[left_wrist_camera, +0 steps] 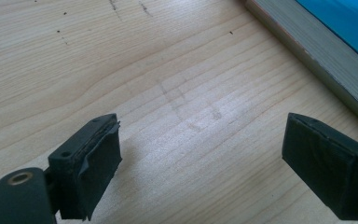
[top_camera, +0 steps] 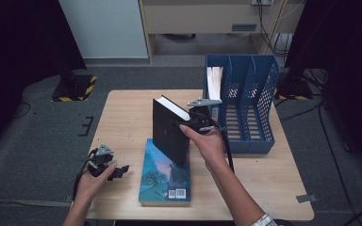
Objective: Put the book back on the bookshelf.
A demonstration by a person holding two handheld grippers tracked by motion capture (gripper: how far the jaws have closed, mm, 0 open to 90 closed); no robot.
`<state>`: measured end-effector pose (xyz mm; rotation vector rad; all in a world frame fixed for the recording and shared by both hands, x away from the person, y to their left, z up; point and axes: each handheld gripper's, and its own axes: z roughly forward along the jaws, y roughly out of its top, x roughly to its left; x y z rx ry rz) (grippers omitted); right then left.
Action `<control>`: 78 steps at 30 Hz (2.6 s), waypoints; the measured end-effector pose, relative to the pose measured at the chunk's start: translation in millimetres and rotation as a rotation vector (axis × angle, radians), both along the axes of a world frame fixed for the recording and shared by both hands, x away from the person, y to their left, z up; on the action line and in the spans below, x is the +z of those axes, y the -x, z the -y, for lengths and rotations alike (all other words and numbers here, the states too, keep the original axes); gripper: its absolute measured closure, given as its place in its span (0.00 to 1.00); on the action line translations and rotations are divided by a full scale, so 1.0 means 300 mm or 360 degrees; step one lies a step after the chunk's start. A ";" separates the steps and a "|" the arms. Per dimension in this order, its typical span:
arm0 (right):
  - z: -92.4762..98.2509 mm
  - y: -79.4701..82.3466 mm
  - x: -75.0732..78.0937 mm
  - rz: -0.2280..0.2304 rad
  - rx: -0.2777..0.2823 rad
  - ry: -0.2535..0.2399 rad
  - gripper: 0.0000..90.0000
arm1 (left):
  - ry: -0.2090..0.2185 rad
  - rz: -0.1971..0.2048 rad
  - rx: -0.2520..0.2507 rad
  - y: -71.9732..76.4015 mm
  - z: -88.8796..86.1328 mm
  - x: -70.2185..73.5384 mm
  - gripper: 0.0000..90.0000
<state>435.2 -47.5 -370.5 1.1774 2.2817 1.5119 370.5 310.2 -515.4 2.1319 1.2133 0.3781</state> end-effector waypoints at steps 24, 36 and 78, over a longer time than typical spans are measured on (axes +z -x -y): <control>-0.013 0.012 -0.033 0.0014 -0.0031 -0.0036 0.56 | -0.0013 -0.0011 -0.0015 0.002 0.004 -0.001 0.12; 0.060 0.011 -0.013 -0.0155 -0.0087 -0.0204 0.59 | -0.0020 -0.0019 -0.0008 0.001 -0.004 -0.005 0.12; 0.420 0.237 0.006 -0.0154 -0.0217 -0.0322 0.59 | -0.0098 0.0000 0.0006 0.004 -0.002 -0.038 0.08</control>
